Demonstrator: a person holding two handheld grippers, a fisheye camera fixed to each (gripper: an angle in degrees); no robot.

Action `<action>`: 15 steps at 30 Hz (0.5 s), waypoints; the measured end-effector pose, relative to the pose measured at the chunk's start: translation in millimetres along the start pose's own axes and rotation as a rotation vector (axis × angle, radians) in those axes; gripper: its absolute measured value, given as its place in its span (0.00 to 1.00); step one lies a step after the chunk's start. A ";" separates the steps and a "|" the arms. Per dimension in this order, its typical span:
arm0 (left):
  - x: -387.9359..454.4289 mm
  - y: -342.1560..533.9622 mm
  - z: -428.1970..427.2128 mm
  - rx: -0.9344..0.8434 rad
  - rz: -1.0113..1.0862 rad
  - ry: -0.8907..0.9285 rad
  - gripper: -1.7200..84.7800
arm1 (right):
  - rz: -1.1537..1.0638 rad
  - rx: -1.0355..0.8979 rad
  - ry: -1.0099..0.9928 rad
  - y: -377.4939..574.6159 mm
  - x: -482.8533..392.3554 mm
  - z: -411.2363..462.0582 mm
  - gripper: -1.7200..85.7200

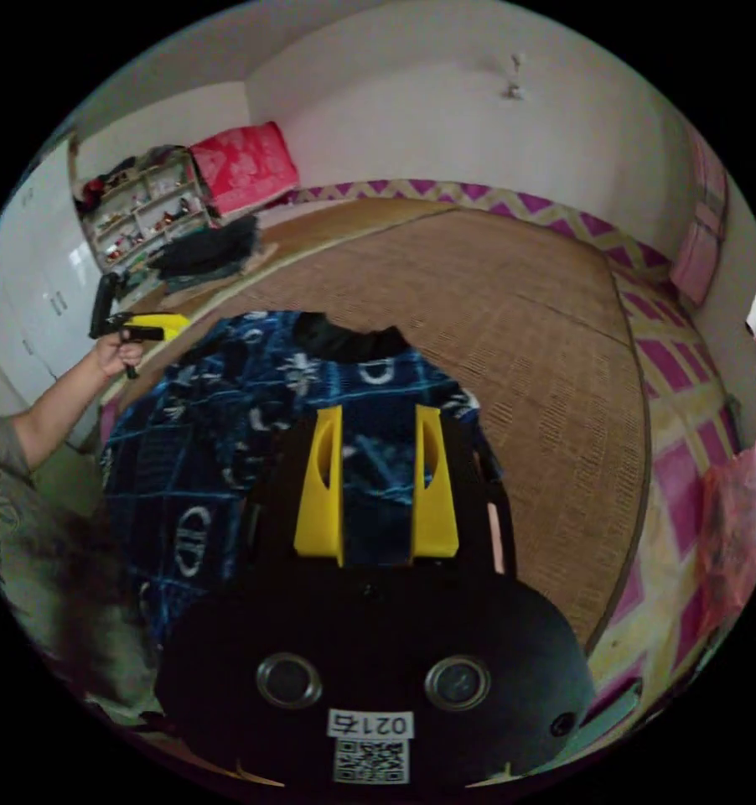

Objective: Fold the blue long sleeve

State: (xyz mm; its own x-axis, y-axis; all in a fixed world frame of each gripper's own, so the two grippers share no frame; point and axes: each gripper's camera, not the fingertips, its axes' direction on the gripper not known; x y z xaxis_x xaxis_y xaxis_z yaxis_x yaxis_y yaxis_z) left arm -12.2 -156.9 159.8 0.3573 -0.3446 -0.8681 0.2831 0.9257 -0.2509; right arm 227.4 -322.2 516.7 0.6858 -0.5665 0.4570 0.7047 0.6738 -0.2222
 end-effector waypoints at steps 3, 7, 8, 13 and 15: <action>-64.1 -17.4 41.4 -0.076 -0.104 0.003 0.18 | 0.108 -0.099 0.000 -22.9 60.6 31.3 0.17; -109.9 -21.6 72.4 -0.095 -0.158 0.089 0.16 | 0.115 -0.210 -0.185 -32.3 98.6 61.9 0.17; -123.2 -23.1 80.2 -0.093 -0.180 0.124 0.15 | 0.097 -0.172 -0.196 -34.4 102.0 63.4 0.15; -159.5 -32.7 132.6 -0.207 -0.187 0.395 0.02 | 0.114 -0.193 -0.464 -48.5 120.6 96.7 0.06; -170.5 -37.2 146.2 -0.232 -0.180 0.406 0.01 | 0.108 -0.193 -0.525 -57.3 121.1 105.9 0.03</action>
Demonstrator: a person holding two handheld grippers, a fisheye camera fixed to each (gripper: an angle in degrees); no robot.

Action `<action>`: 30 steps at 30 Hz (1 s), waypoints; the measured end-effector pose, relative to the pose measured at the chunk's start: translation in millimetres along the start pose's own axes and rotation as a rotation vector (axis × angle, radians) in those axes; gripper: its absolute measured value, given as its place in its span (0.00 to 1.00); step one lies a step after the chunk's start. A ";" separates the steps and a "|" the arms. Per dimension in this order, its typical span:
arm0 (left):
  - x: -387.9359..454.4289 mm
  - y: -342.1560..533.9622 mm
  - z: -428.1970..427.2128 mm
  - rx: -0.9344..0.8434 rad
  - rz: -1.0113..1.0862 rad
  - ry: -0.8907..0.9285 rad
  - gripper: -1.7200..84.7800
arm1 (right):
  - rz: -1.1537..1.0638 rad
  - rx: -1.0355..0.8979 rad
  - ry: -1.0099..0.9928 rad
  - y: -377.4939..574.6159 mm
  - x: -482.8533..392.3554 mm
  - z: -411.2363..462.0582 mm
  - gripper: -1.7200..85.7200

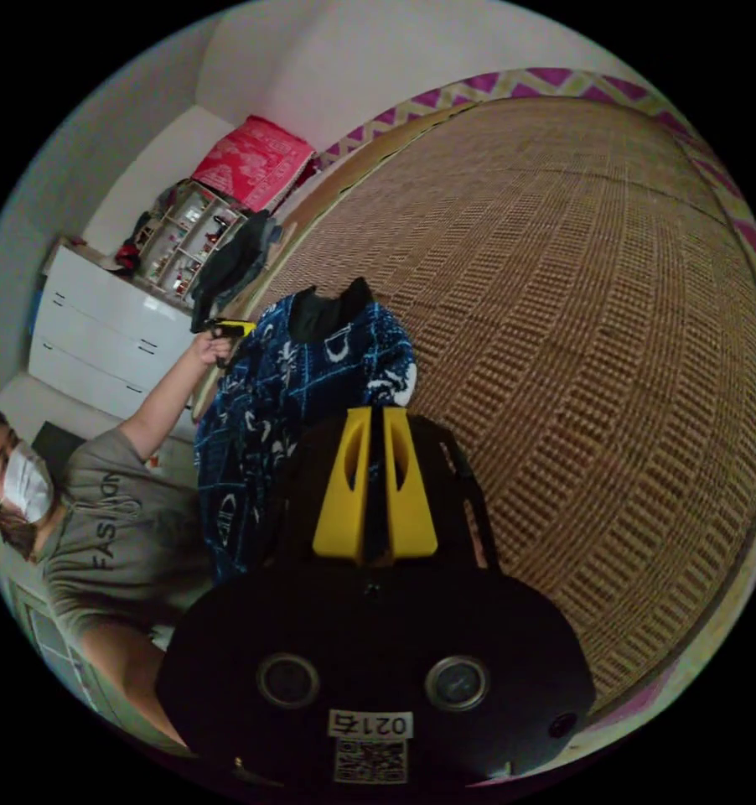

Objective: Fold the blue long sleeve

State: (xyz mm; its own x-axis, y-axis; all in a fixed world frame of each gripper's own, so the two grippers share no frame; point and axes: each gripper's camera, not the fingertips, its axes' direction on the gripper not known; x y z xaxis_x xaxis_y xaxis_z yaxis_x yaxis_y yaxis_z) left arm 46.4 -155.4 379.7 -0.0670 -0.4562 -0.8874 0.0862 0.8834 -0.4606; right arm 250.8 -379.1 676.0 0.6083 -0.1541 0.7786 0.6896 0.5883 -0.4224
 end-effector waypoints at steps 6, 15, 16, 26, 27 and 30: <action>-26.5 -25.2 -24.2 0.096 -0.005 0.006 0.01 | 0.033 0.052 0.071 -26.6 4.8 -26.6 0.01; -13.1 -125.8 -21.6 0.063 0.136 -0.273 0.01 | -0.006 0.081 0.227 -117.7 -18.3 -75.6 0.01; -13.3 -131.1 -21.7 0.081 0.142 -0.300 0.01 | -0.009 0.100 0.244 -123.3 -20.1 -78.8 0.01; -93.4 -139.0 72.9 0.196 0.045 -0.476 0.01 | 0.204 0.206 0.414 -168.5 20.6 -42.2 0.09; -97.8 -123.1 79.5 0.267 0.054 -0.518 0.01 | 0.226 0.236 0.472 -162.2 21.5 -37.4 0.10; -102.0 -78.7 82.6 0.430 0.036 -0.542 0.01 | 0.169 0.344 0.564 -146.0 -0.5 -35.4 0.10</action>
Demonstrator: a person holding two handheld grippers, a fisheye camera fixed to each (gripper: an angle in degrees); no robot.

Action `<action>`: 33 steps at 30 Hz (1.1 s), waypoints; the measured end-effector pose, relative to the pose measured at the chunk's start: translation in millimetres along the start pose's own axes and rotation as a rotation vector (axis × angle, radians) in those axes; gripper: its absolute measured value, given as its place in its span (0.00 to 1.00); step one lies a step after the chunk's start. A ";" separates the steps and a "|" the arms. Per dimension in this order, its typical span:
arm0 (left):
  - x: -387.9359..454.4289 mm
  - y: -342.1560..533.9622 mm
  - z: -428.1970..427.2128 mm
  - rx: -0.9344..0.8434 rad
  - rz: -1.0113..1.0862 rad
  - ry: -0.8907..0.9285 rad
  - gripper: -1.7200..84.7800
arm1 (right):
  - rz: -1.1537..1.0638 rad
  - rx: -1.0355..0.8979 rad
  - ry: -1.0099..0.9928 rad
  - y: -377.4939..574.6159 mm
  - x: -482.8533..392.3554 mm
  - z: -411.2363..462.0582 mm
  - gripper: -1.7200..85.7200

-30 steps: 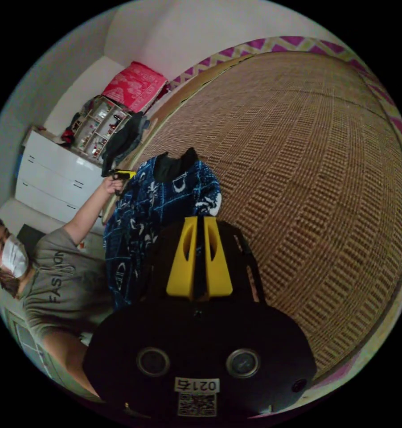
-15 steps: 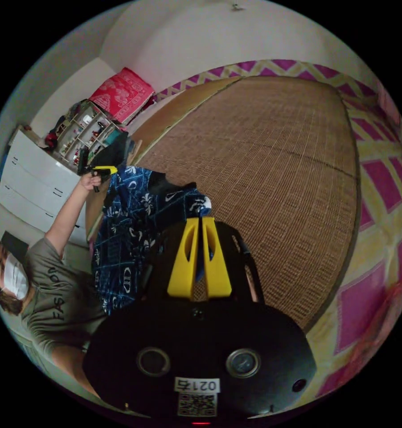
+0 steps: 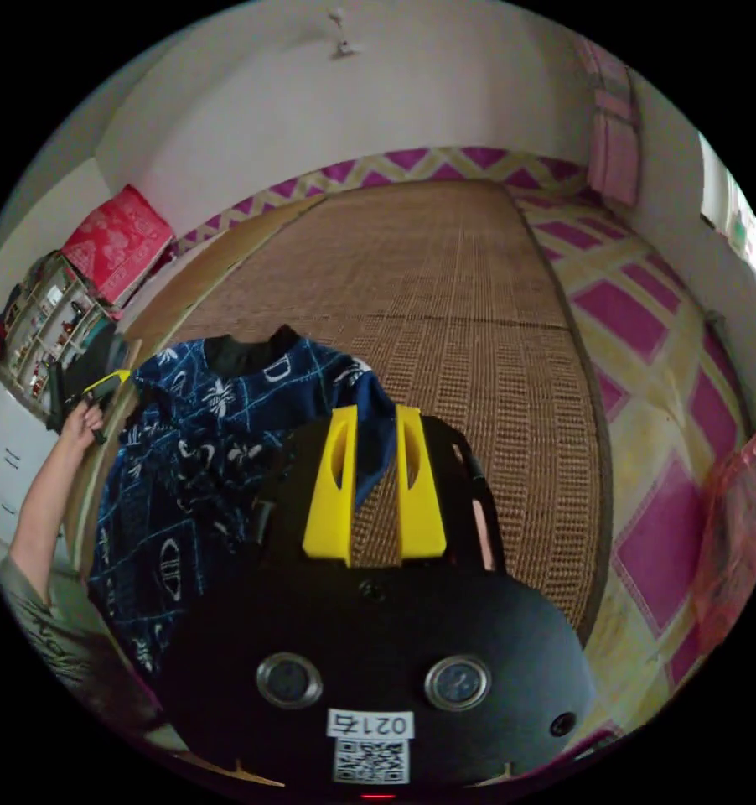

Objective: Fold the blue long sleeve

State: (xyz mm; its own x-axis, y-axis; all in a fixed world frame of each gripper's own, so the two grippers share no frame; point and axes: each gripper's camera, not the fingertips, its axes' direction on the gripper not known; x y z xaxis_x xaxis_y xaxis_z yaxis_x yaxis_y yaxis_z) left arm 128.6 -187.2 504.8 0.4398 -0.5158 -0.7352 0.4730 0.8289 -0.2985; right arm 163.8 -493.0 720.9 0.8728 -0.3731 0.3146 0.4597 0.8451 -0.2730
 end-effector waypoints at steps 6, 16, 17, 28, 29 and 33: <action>62.9 78.9 13.1 -0.164 0.170 0.233 0.01 | -0.488 -0.074 -0.199 25.9 -149.3 6.9 0.10; 132.8 199.4 45.3 -0.304 0.274 0.047 0.01 | -0.750 -0.123 -0.220 18.4 -366.8 49.9 0.15; 140.1 209.7 49.1 -0.301 0.298 0.022 0.01 | -0.724 -0.157 -0.240 12.7 -377.7 60.8 0.15; 182.1 281.9 82.9 -0.266 0.332 -0.008 0.01 | -0.469 -0.085 -0.217 -2.6 -325.5 34.4 0.01; 186.1 288.1 86.5 -0.267 0.329 -0.002 0.01 | -0.410 -0.028 -0.261 -2.6 -296.0 5.6 0.01; 205.1 309.9 97.8 -0.265 0.334 -0.007 0.01 | -0.193 0.170 -0.306 15.3 -149.4 -122.2 0.01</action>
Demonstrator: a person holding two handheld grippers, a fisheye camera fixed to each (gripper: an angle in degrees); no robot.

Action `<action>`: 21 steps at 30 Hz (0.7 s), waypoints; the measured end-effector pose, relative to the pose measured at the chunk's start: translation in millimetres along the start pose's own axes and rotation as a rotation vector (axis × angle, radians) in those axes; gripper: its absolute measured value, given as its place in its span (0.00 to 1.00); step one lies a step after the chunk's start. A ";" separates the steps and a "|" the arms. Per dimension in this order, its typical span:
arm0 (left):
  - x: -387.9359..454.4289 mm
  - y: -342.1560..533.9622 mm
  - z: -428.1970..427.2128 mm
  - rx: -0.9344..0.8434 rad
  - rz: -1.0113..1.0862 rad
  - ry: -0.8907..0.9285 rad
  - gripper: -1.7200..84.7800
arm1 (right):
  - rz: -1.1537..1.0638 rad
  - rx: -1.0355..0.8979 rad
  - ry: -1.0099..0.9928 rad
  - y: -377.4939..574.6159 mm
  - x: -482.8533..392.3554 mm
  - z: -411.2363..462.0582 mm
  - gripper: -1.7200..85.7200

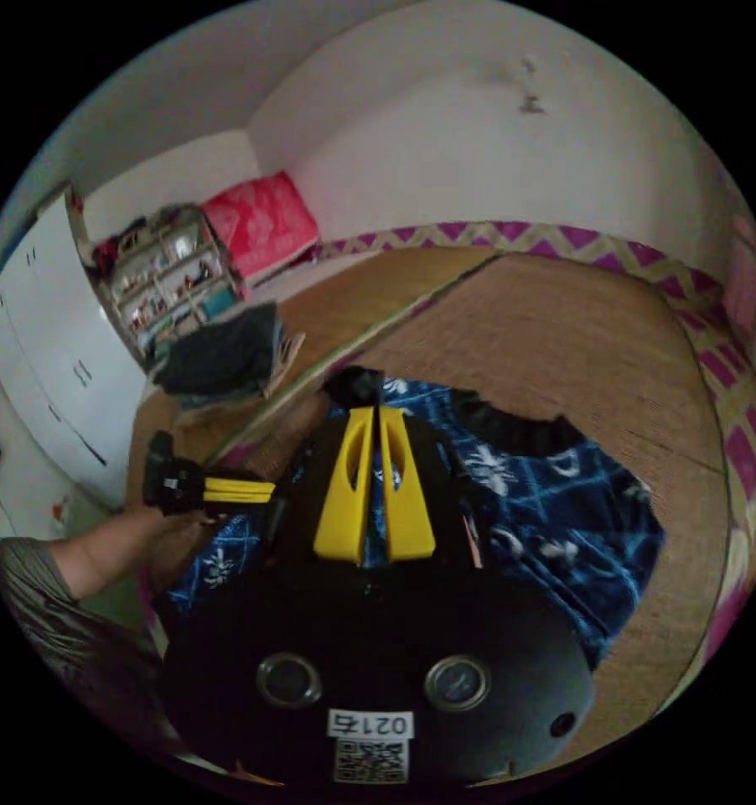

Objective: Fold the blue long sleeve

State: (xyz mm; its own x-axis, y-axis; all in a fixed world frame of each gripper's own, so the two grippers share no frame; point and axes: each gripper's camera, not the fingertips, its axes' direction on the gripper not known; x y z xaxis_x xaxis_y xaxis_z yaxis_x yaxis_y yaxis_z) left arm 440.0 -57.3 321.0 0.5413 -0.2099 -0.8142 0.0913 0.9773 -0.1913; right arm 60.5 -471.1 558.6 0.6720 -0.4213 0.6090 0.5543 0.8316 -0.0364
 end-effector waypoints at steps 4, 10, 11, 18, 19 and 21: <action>26.6 7.4 12.1 -0.001 0.018 -0.031 0.01 | 0.185 0.185 0.081 46.7 108.0 -167.5 0.02; 66.2 16.1 29.0 -0.001 0.026 -0.048 0.01 | 0.547 0.350 0.269 193.1 273.5 -384.4 0.02; 74.4 17.2 31.9 -0.001 0.027 -0.052 0.01 | 0.629 0.376 0.277 230.3 301.2 -414.8 0.02; 123.5 19.6 44.3 -0.002 0.036 -0.068 0.01 | 1.052 0.494 0.263 451.7 404.8 -506.5 0.02; 127.2 19.4 44.9 -0.002 0.036 -0.068 0.01 | 1.065 0.490 0.252 464.6 409.6 -508.9 0.02; 142.1 18.3 46.8 -0.001 0.033 -0.063 0.01 | 1.090 0.480 0.200 502.5 422.8 -515.0 0.02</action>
State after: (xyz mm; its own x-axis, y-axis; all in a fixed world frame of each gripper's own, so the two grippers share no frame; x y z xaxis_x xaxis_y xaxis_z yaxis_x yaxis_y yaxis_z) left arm 557.7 -67.9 227.4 0.5956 -0.1753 -0.7839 0.0715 0.9836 -0.1657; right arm 876.1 -417.8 389.9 0.7607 0.5721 0.3067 -0.5616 0.8170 -0.1311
